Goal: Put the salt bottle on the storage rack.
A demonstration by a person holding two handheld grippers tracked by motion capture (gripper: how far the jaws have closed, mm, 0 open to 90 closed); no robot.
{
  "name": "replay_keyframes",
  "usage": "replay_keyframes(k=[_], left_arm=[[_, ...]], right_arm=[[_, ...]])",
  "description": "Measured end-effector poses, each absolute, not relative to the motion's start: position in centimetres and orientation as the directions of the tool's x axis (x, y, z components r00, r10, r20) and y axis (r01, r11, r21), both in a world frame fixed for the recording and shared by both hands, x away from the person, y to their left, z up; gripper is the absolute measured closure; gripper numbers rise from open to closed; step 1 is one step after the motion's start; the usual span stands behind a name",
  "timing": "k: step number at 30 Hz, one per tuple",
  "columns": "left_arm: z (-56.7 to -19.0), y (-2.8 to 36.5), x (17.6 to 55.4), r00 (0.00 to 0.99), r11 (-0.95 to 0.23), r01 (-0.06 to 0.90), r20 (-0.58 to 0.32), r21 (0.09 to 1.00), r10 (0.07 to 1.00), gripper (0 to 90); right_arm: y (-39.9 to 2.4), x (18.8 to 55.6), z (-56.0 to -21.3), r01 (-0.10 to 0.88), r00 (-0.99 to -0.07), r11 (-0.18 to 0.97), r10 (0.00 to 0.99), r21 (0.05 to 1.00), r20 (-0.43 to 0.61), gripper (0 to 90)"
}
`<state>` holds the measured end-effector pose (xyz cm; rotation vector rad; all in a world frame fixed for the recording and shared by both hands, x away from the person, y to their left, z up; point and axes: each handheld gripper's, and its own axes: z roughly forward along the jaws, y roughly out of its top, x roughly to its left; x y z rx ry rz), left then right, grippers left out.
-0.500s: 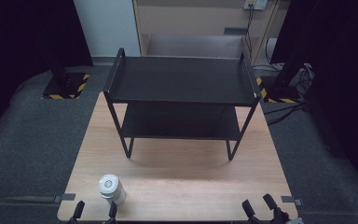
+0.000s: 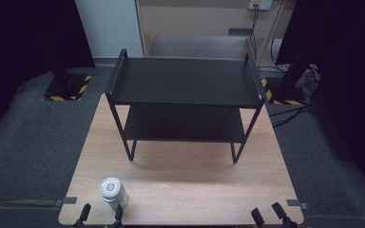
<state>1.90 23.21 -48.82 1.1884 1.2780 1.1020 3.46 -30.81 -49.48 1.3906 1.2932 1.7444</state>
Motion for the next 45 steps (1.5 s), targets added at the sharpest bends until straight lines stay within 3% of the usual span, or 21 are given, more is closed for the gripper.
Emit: replay_keyframes(k=[19,24,29,39,45], left_arm=[[-50.8,22.3,6.6,-0.005,-0.006,0.079,0.007,0.997,1.0,7.7],[-51.1,22.5,7.1,-0.003,-0.008,0.084,0.009,0.996,1.0,15.7],[-51.2,22.8,7.1,0.011,-0.005,0.085,0.004,0.996,1.0,29.9],[-49.9,23.6,7.0,0.046,0.033,0.119,-0.039,0.992,0.998,30.4],[-47.5,22.9,6.6,0.085,0.003,0.1,-0.011,0.995,0.996,30.5]], right_arm=[[-31.3,3.4,-50.3,0.178,-0.287,-0.39,0.857,0.903,0.427,7.9],[-31.5,3.4,-50.4,0.184,-0.281,-0.391,0.858,0.902,0.429,7.9],[-31.6,3.5,-50.4,0.188,-0.279,-0.39,0.859,0.902,0.429,7.9],[-31.4,4.3,-50.5,0.204,-0.285,-0.388,0.855,0.899,0.433,7.9],[-31.1,4.8,-50.3,0.2,-0.305,-0.386,0.849,0.9,0.432,8.0]])
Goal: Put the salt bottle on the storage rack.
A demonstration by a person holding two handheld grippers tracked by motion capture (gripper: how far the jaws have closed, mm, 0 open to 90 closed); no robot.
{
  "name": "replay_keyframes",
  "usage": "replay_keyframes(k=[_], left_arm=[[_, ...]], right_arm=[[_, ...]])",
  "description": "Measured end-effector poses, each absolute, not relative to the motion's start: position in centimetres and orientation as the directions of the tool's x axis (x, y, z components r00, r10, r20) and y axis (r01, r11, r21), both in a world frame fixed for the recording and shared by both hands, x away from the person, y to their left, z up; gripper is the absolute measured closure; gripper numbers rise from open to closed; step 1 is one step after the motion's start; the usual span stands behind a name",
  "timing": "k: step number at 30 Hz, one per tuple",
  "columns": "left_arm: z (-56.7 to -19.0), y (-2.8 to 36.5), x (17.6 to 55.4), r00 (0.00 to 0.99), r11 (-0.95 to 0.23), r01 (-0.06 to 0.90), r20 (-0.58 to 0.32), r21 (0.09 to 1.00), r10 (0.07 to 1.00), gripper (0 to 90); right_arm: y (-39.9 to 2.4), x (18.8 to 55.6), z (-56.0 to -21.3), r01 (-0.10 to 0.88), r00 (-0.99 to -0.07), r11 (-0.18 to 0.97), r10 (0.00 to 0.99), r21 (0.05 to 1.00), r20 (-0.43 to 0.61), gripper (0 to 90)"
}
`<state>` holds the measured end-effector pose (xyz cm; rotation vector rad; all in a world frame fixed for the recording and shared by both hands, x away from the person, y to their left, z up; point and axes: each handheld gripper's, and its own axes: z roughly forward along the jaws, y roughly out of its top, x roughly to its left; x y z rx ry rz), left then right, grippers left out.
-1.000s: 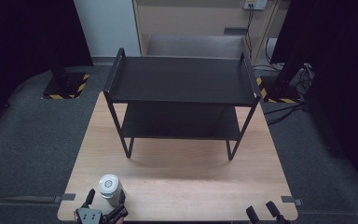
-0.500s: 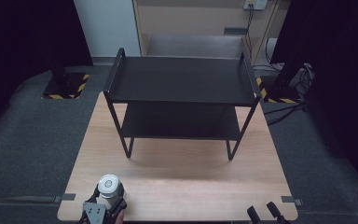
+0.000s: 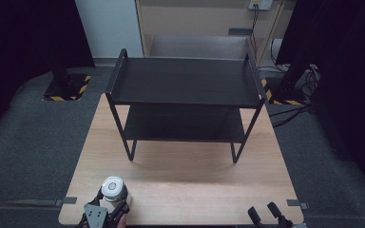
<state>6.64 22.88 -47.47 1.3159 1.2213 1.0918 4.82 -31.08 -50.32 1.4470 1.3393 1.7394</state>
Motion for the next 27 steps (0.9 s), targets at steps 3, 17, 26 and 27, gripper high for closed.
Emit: replay_keyframes(k=[3,17,26,27], left_arm=[[-45.4,22.1,6.9,0.12,-0.016,0.08,0.006,0.997,0.993,30.5],[-37.2,18.4,11.1,0.221,-0.024,0.037,0.015,0.999,0.975,30.5],[-34.8,17.1,12.5,0.22,-0.02,0.015,0.016,1.0,0.975,30.5],[-34.7,16.9,12.7,0.215,-0.022,0.011,0.019,1.0,0.976,30.5]], right_arm=[[-30.9,5.2,-50.2,0.195,-0.32,-0.387,0.844,0.901,0.431,8.0],[-30.8,5.9,-49.4,0.172,-0.352,-0.385,0.836,0.907,0.422,8.4],[-31.4,5.8,-49.2,0.158,-0.341,-0.395,0.838,0.905,0.425,8.5],[-31.4,5.8,-49.2,0.158,-0.341,-0.395,0.838,0.905,0.425,8.5]])
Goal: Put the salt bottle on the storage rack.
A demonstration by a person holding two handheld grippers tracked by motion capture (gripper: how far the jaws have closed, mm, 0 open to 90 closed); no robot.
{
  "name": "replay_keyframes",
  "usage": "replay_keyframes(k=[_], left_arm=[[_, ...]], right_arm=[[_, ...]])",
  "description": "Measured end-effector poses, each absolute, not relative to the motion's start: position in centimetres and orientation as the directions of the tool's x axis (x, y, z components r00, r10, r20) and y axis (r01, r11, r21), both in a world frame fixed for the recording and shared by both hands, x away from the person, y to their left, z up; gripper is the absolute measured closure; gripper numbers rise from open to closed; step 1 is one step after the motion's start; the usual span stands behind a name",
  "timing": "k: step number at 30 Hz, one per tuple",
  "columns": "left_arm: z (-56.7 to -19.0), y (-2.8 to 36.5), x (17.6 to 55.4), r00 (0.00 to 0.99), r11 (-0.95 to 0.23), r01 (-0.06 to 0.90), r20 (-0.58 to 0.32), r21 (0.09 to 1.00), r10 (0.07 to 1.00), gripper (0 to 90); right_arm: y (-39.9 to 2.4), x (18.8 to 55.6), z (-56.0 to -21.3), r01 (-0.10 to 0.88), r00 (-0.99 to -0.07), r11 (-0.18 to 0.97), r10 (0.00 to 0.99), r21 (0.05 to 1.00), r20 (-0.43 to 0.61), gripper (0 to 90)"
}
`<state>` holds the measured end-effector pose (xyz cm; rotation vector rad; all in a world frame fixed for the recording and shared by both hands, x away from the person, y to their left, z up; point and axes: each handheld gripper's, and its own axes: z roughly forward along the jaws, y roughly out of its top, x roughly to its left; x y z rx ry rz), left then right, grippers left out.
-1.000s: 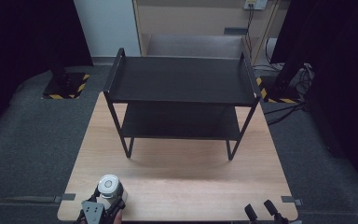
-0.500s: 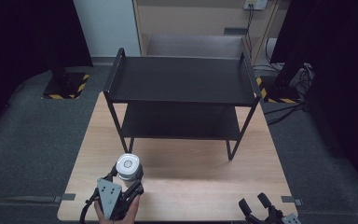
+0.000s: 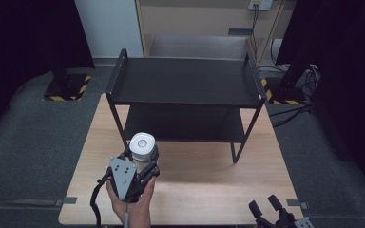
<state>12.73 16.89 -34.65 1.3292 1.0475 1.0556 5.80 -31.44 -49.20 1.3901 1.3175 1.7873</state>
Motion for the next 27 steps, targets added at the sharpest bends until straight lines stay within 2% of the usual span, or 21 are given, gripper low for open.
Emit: replay_keyframes(k=[17,27], left_arm=[[-33.5,15.8,16.5,0.168,0.014,0.021,-0.017,1.0,0.986,30.5],[-33.5,15.1,19.4,0.134,0.002,0.045,-0.008,0.999,0.991,30.5]], right_arm=[[-32.1,7.0,-49.0,0.155,-0.335,-0.396,0.841,0.905,0.425,8.9],[-32.2,7.9,-49.0,0.158,-0.325,-0.4,0.842,0.903,0.43,9.1]])
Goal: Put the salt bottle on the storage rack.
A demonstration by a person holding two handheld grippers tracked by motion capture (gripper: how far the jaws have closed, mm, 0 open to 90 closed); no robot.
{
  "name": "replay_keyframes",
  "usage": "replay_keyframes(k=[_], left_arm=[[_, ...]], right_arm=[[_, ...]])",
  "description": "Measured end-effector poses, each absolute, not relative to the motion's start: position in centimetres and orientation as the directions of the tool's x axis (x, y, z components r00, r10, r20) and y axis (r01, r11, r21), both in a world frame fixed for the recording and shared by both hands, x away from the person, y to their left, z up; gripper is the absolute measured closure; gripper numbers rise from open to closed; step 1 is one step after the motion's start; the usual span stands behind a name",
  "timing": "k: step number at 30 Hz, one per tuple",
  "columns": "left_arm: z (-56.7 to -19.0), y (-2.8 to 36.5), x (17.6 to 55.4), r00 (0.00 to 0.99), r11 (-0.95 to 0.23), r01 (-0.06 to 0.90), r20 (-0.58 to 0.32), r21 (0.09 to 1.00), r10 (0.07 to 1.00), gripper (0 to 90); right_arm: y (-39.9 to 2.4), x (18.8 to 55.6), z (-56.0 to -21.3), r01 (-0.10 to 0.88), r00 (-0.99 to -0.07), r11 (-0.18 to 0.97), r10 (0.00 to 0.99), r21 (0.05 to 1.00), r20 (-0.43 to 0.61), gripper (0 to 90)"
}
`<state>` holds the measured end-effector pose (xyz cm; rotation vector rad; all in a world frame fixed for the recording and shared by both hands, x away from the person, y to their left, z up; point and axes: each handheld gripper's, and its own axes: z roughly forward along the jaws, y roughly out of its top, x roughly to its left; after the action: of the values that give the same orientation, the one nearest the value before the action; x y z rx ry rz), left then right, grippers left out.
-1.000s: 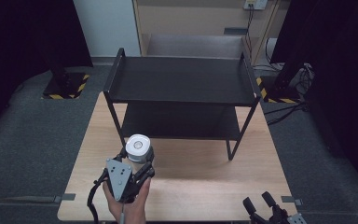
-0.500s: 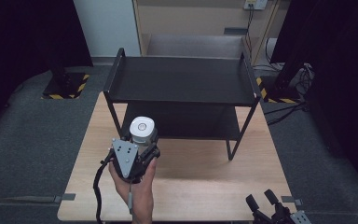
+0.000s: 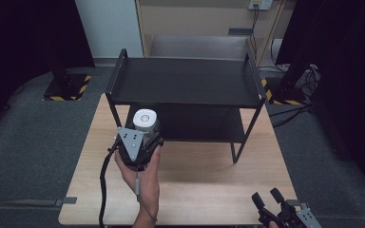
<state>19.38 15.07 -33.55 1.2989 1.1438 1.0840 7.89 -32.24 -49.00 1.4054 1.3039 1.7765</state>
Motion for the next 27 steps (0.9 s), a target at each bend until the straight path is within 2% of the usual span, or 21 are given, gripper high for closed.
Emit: replay_keyframes(k=[27], left_arm=[[-34.5,13.1,25.1,0.115,-0.009,0.085,-0.001,0.996,0.993,30.5]], right_arm=[[-33.0,9.8,-49.1,0.165,-0.293,-0.4,0.853,0.902,0.432,9.4]])
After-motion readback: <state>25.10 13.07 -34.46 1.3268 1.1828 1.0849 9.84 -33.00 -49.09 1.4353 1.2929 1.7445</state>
